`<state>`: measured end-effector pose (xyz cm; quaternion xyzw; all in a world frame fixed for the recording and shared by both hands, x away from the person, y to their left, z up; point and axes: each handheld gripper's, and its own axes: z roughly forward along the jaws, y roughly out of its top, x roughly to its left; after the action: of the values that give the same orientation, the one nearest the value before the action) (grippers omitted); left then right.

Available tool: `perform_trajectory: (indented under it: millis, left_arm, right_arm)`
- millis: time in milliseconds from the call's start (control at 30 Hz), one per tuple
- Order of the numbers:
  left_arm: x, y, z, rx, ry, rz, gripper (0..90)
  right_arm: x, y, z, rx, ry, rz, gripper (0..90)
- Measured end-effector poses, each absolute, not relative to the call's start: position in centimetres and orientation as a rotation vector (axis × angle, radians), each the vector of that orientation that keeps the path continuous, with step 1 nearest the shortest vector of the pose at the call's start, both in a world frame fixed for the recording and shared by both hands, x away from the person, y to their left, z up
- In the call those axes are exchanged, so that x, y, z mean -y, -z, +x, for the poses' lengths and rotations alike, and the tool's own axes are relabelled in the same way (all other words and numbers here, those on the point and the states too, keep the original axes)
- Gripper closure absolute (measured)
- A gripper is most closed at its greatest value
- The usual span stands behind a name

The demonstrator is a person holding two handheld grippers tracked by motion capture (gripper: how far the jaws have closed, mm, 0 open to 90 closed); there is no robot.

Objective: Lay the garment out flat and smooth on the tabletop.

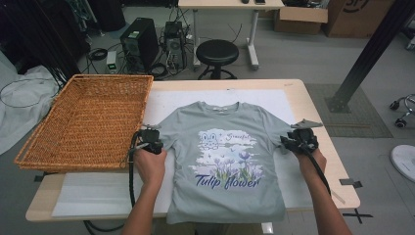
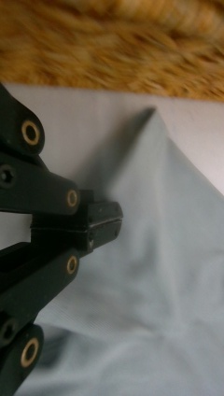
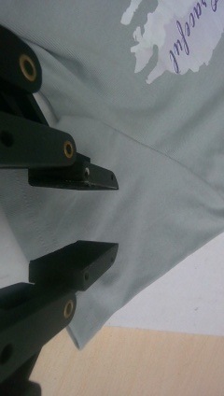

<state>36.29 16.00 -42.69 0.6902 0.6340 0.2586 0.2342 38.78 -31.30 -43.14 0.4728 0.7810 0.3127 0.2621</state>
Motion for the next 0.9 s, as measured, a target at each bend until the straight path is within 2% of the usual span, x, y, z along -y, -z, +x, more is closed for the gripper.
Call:
perform_trajectory:
  millis: [100, 133, 200, 267, 367, 433, 567, 633, 733, 833, 900]
  left_arm:
    - [-15.6, 42.2, 35.3, -1.637, -0.733, 1.852, 90.0]
    - [-15.4, 42.0, 35.1, -1.572, -0.737, 1.830, 84.8]
    - [-15.1, 41.9, 34.9, -1.530, -0.662, 1.804, 80.4]
    - [-14.7, 42.1, 34.8, -1.500, -0.619, 1.804, 80.1]
    - [-14.2, 43.1, 35.2, -1.517, -0.617, 1.880, 80.0]
    - [-14.3, 43.9, 35.4, -1.570, -0.639, 1.928, 85.9]
    - [-14.2, 43.8, 35.4, -1.615, -0.727, 1.910, 87.7]
    - [-14.2, 43.5, 34.9, -1.602, -0.750, 1.882, 86.7]
    - [-13.9, 42.8, 33.6, -1.544, -0.728, 1.825, 79.8]
    - [-13.5, 42.1, 32.1, -1.476, -0.665, 1.767, 77.2]
    - [-13.2, 41.8, 31.4, -1.449, -0.647, 1.730, 76.5]
  right_arm:
    - [31.4, 43.0, 38.5, -2.108, -0.850, 1.281, 61.8]
    - [31.5, 42.9, 38.4, -2.104, -0.851, 1.280, 61.3]
    - [31.4, 42.7, 38.3, -2.100, -0.858, 1.281, 61.0]
    - [31.2, 42.6, 38.2, -2.101, -0.863, 1.277, 60.0]
    - [31.0, 42.4, 37.6, -2.114, -0.882, 1.289, 56.5]
    - [30.9, 42.2, 36.8, -2.118, -0.919, 1.307, 55.8]
    - [30.7, 41.9, 35.1, -2.144, -0.969, 1.297, 55.5]
    - [30.3, 41.9, 34.1, -2.178, -1.015, 1.296, 55.6]
    - [29.1, 42.2, 32.7, -2.261, -1.044, 1.282, 55.7]
    - [28.0, 43.2, 32.2, -2.351, -1.047, 1.298, 53.7]
    - [27.2, 43.9, 32.2, -2.377, -0.997, 1.260, 61.8]
